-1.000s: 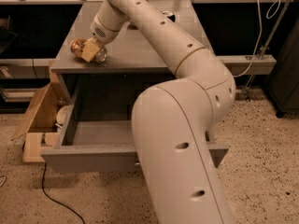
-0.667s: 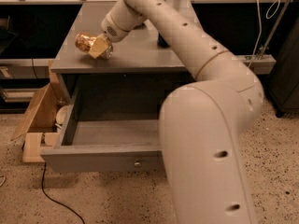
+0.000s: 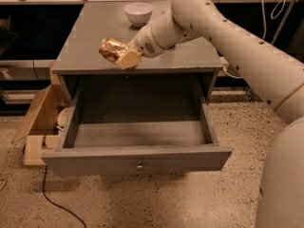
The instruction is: Place orange can into top drawer
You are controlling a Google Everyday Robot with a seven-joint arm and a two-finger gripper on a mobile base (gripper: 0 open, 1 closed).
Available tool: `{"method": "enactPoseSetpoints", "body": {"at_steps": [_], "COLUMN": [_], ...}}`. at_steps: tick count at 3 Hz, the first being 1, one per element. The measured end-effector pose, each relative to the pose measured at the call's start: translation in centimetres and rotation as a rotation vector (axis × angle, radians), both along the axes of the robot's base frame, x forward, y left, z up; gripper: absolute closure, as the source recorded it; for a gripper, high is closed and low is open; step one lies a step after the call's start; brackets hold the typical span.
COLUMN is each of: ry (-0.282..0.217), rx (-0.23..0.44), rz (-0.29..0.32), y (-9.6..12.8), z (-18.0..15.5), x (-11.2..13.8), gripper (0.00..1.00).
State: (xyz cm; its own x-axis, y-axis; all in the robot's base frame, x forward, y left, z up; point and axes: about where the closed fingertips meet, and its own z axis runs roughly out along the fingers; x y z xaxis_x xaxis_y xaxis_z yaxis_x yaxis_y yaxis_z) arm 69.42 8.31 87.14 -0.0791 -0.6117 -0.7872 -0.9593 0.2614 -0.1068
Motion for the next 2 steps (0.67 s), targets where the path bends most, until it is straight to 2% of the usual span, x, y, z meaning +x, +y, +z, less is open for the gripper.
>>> {"method": "enactPoseSetpoints", "body": {"at_steps": [1, 2], "ry": [0.000, 0.036], "rx": [0.000, -0.055], "rz": [0.000, 0.009], "y": [0.0, -0.5], "z": [0.0, -1.8], "x": [0.0, -2.7], "gripper": [1.00, 1.00]}}
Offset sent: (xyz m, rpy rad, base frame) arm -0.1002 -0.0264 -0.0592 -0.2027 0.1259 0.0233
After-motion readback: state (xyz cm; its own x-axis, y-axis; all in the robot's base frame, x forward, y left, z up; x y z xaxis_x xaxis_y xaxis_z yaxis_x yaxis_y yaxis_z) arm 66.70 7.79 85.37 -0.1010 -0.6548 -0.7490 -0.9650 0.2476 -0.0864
